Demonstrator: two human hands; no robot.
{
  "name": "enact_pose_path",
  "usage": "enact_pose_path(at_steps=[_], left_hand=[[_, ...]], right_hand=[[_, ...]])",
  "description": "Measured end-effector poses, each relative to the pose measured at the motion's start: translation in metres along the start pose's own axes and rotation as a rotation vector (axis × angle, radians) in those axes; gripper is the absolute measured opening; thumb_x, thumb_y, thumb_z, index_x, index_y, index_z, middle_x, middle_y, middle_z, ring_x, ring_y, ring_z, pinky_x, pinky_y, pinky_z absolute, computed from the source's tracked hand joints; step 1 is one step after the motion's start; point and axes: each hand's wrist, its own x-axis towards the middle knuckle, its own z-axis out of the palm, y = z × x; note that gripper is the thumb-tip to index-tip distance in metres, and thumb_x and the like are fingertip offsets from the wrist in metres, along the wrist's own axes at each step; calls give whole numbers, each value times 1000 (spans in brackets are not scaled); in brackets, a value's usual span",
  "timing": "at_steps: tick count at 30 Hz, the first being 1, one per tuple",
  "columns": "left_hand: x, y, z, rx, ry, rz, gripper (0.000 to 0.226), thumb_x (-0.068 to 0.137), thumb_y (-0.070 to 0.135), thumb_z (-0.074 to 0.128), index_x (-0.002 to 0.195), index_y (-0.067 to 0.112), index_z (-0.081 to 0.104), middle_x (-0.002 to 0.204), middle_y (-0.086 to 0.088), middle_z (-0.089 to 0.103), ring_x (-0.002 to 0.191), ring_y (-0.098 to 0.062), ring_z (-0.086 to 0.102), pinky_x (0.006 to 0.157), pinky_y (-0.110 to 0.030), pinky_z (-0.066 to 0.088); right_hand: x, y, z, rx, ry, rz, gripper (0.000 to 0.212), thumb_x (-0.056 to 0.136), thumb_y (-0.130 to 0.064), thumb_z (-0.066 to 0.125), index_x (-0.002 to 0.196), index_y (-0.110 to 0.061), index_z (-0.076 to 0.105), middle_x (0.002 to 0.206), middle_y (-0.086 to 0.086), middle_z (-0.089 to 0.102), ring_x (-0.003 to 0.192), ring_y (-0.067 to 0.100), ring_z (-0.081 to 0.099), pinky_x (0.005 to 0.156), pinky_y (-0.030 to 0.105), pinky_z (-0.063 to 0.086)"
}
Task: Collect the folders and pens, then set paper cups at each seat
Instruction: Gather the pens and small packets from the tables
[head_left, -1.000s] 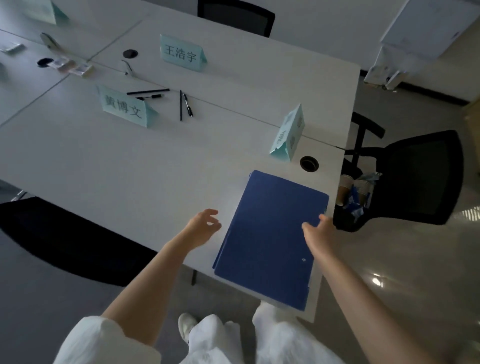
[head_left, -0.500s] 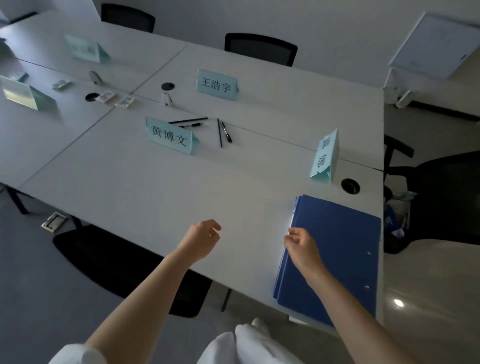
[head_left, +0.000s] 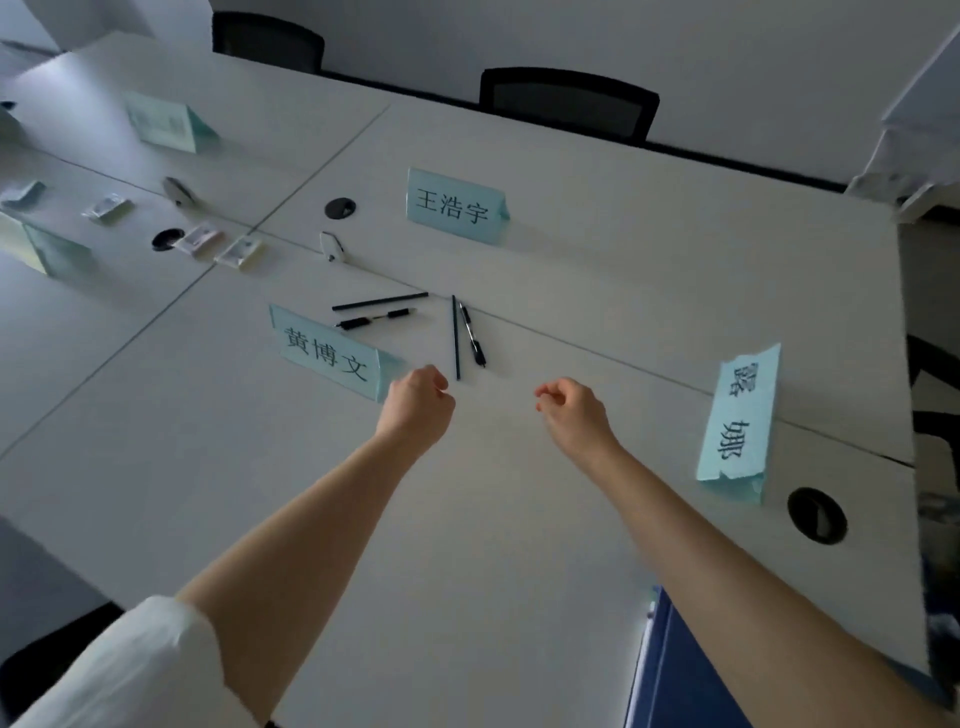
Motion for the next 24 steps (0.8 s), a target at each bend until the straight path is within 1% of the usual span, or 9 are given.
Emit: enact_pose_path(at_steps=[3,5,8,11,13,15,18,21,24], left_hand=[[63,14,19,-16,38,-77,25,88,8,54,112,10,63,107,-11,65,91,-25,61,79,-34,54],[93,15,34,-26,41,-129,25,87,9,55,111,10,62,107,-12,65,92,-28,61,79,-35,54],[134,11,59,7,38,-186,23,85,13,58,108,10,60,107,-14,65,97,-32,59,76,-32,47],[159,3,75,37,42,-227,25,87,18,64,108,7,57,106,-13,62,90,-28,55,74,-33,45],[172,-1,80,59,47,-235,27,87,21,67,107,7,55,104,-11,60,88,-27,54,74,-34,46],[178,-3,82,61,41,-225,27,87,23,69,106,7,56,100,-10,59,87,-26,54,74,-34,47],[191,-6,83,66,50,-223,23,87,19,69,104,6,59,96,-8,59,82,-23,52,70,-33,45],[196,-9,85,58,66,-246,17,86,9,65,101,6,61,96,-10,60,81,-25,54,68,-33,47],[195,-9,85,46,46,-261,11,84,5,63,95,3,62,90,-12,59,81,-31,58,72,-39,56]], right_hand=[[68,-16,10,-61,-16,-29,25,92,-20,51,107,-6,65,110,11,68,106,28,60,83,26,42],[105,-24,22,-87,-48,-45,23,91,-21,51,103,-7,65,106,12,69,104,30,61,80,27,43],[156,-33,46,-123,-91,-69,20,90,-22,54,100,-10,66,105,10,69,102,28,61,78,26,43],[194,-36,71,-173,-120,-64,18,89,-28,57,99,-13,63,103,7,68,98,27,62,75,27,44],[212,-36,85,-223,-121,-43,24,88,-34,60,101,-13,60,104,7,67,96,27,62,73,29,44],[216,-34,90,-271,-115,-49,35,86,-40,63,107,-12,57,108,8,65,98,29,61,73,30,43],[225,-32,100,-337,-100,-62,44,83,-44,66,110,-12,53,110,8,63,101,30,61,76,33,46],[229,-29,105,-412,-99,-85,38,85,-37,65,110,-12,53,113,9,61,103,31,60,81,36,48],[225,-24,103,-479,-102,-103,32,87,-23,61,113,-10,50,117,12,58,107,32,58,81,35,46]])
